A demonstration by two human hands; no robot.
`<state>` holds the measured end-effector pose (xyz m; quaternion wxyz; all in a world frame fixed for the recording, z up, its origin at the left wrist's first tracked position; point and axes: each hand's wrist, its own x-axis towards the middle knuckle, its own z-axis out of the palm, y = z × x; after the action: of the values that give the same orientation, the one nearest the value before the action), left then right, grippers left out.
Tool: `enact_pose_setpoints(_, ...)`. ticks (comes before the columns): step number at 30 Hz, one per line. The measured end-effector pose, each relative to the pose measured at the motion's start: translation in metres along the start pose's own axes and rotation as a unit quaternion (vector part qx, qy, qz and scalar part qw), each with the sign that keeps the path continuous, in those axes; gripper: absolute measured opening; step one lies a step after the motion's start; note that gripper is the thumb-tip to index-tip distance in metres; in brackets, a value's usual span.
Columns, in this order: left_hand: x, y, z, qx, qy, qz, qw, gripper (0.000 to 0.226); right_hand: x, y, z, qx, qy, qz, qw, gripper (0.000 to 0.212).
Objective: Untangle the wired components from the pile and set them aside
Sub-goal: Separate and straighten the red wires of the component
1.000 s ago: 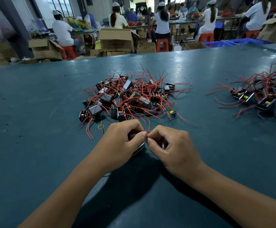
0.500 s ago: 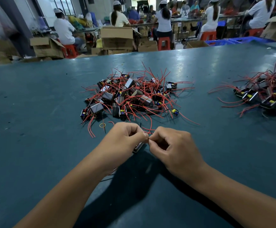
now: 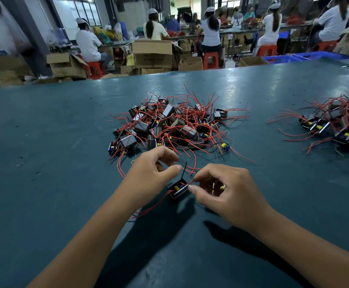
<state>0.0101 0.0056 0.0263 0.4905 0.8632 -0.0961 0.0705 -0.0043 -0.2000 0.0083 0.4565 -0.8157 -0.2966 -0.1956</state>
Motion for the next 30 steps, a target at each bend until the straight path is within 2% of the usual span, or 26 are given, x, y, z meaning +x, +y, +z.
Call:
enact_pose_setpoints(4,-0.002,0.000,0.002,0.004,-0.034,0.016,0.999,0.015,0.006,0.002,-0.007,0.033,0.089,0.028,0.995,0.016)
enact_pose_setpoints(7,-0.003,0.000,0.006,0.002,-0.043,0.019,0.999,0.009,0.009,0.009,-0.008,0.016,0.123,0.081,0.989,0.013)
enact_pose_setpoints(11,-0.003,0.003,0.009,-0.016,-0.062,0.022,0.998,0.008,0.013,0.016,-0.007,0.050,0.080,0.174,0.980,0.010)
enact_pose_setpoints(16,-0.003,0.004,0.010,-0.023,-0.093,0.050,0.994,0.009,0.013,0.016,-0.005,0.064,0.026,0.175,0.982,0.004)
enact_pose_setpoints(22,-0.003,0.003,0.013,0.017,-0.107,0.099,0.989,0.002,0.009,0.013,-0.003,0.056,-0.035,0.169,0.983,0.006)
enact_pose_setpoints(26,-0.001,-0.002,0.017,-0.010,-0.102,0.090,0.991,0.002,0.009,0.014,-0.002,0.067,-0.032,0.158,0.985,0.010)
enact_pose_setpoints(30,-0.002,-0.005,0.019,-0.016,-0.076,0.080,0.994,0.008,0.008,0.016,-0.001,0.136,-0.012,0.185,0.973,0.012)
